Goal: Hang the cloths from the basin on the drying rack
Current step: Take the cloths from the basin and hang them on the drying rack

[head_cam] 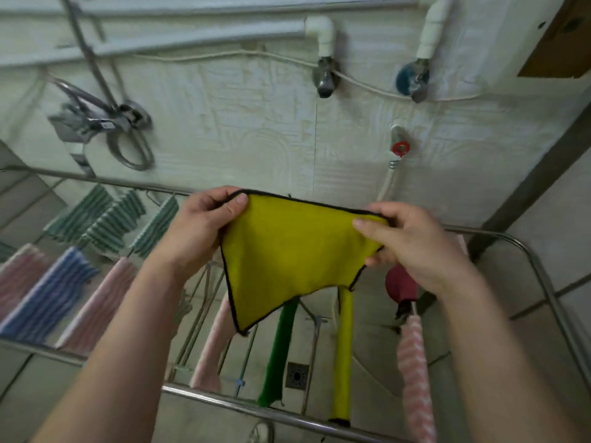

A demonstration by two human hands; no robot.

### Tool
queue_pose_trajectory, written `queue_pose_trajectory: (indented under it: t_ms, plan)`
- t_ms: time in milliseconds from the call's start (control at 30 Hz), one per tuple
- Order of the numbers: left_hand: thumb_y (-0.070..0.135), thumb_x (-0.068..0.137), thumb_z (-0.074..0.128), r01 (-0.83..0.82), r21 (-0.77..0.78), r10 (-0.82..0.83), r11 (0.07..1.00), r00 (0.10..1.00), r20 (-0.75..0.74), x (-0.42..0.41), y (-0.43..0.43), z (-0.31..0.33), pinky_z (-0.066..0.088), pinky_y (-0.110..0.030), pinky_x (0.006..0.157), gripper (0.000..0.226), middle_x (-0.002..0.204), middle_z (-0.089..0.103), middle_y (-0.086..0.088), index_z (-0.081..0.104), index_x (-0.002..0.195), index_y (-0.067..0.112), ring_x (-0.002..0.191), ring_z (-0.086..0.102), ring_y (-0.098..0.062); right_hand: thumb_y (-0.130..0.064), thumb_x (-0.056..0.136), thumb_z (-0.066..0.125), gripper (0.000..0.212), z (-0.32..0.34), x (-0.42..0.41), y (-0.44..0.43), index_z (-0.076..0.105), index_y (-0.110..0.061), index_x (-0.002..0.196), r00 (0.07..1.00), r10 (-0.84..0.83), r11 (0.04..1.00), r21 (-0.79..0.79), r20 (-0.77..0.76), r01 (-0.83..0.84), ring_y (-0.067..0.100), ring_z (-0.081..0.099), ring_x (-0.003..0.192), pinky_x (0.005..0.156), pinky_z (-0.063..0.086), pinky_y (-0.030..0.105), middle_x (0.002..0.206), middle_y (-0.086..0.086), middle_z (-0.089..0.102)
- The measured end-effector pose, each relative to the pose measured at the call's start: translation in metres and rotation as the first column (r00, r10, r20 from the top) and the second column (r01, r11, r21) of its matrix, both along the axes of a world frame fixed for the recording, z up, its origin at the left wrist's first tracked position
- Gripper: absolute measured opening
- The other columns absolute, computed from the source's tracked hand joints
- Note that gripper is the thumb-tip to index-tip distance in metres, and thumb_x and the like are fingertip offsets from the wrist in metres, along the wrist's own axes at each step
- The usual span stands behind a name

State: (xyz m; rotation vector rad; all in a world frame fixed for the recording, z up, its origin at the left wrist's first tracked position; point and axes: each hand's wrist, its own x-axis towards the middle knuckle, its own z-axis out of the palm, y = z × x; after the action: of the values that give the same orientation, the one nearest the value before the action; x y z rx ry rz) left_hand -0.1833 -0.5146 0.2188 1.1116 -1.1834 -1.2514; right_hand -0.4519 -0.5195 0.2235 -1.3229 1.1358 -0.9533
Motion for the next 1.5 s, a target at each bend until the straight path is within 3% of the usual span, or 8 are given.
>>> queue_pose_trajectory:
  t_ms: [133,267,500,900,1167,1333,1433,1500]
  plan:
    - [0.018,0.085,0.059,-0.102,0.03,0.105,0.994,0.984,-0.142,0.055,-0.014,-0.009,0.046,-0.044,0.092,0.023,0.101,0.065,-0.018,0.069,0.099,0.003,0.096,0.061,-0.029,-0.015,0.074,0.063,0.012,0.001,0.055,-0.009,0.075,-0.016,0.076,0.889,-0.034,0.982,0.181,0.457,-0.056,0.014,0.068,0.073,0.065,0.061,0.04,0.078,0.003,0.07]
    - [0.021,0.095,0.05,-0.088,0.087,0.101,0.992,0.98,-0.168,0.087,-0.028,-0.024,0.046,-0.054,0.096,0.031,0.119,0.06,-0.022,0.059,0.116,0.001,0.111,0.057,-0.036,-0.013,0.084,0.06,0.014,-0.008,0.099,-0.016,0.066,-0.006,0.094,0.885,-0.117,0.978,0.208,0.451,0.023,0.016,0.069,0.088,0.08,0.058,0.049,0.09,0.005,0.071]
    - [0.031,0.093,0.052,-0.05,0.116,0.062,0.992,0.993,-0.099,0.135,-0.063,-0.048,0.057,-0.03,0.072,0.023,0.088,0.072,-0.003,0.067,0.097,0.013,0.08,0.069,-0.016,-0.013,0.096,0.051,0.019,-0.027,0.145,-0.032,0.062,-0.01,0.111,0.894,-0.179,0.949,0.311,0.411,0.047,0.023,0.071,0.09,0.068,0.061,0.044,0.106,0.01,0.07]
    - [0.025,0.1,0.043,-0.28,0.146,0.134,0.949,0.775,0.618,0.116,-0.15,-0.15,0.029,-0.02,0.049,0.028,0.073,0.053,-0.002,0.061,0.095,0.005,0.072,0.047,-0.019,-0.008,0.1,0.038,0.069,-0.138,0.19,-0.119,0.0,-0.033,0.152,0.931,-0.358,0.83,0.431,-0.074,0.354,0.02,0.037,0.129,0.088,0.049,0.039,0.158,-0.006,0.014]
    - [0.035,0.099,0.04,-0.383,0.148,0.113,0.912,0.58,0.806,0.107,-0.186,-0.175,0.04,-0.033,0.068,0.032,0.1,0.067,-0.014,0.061,0.106,0.012,0.087,0.06,-0.033,-0.03,0.087,0.044,0.064,-0.176,0.202,-0.152,0.022,-0.027,0.147,0.821,-0.48,0.784,0.268,-0.311,0.56,0.016,0.035,0.136,0.108,0.04,0.041,0.156,-0.008,0.021]
    - [0.027,0.094,0.051,-0.381,0.051,0.192,0.923,0.571,0.798,0.099,-0.181,-0.182,0.042,-0.033,0.079,0.031,0.115,0.062,-0.011,0.053,0.12,0.01,0.102,0.058,-0.029,-0.02,0.094,0.053,0.063,-0.176,0.209,-0.142,0.022,-0.019,0.149,0.779,-0.356,0.873,0.113,-0.516,0.474,0.019,0.052,0.123,0.089,0.046,0.02,0.157,0.0,0.021]
    - [0.014,0.09,0.056,-0.193,-0.068,0.177,0.979,0.631,0.756,0.09,-0.159,-0.181,0.043,-0.027,0.084,0.036,0.124,0.058,-0.006,0.054,0.126,0.015,0.097,0.057,-0.015,-0.018,0.097,0.049,0.051,-0.176,0.214,-0.132,0.033,-0.02,0.146,0.815,-0.223,0.93,0.133,-0.535,0.341,0.017,0.063,0.1,0.072,0.047,0.019,0.134,-0.001,0.049]
    - [0.013,0.09,0.058,0.029,-0.012,-0.01,1.0,0.66,0.751,0.081,-0.144,-0.185,0.043,-0.027,0.097,0.04,0.135,0.053,-0.002,0.054,0.13,0.019,0.115,0.053,-0.014,-0.014,0.096,0.047,0.038,-0.181,0.221,-0.127,0.05,-0.021,0.133,0.875,-0.127,0.956,0.178,-0.467,0.234,0.021,0.063,0.106,0.083,0.05,0.029,0.12,0.0,0.061]
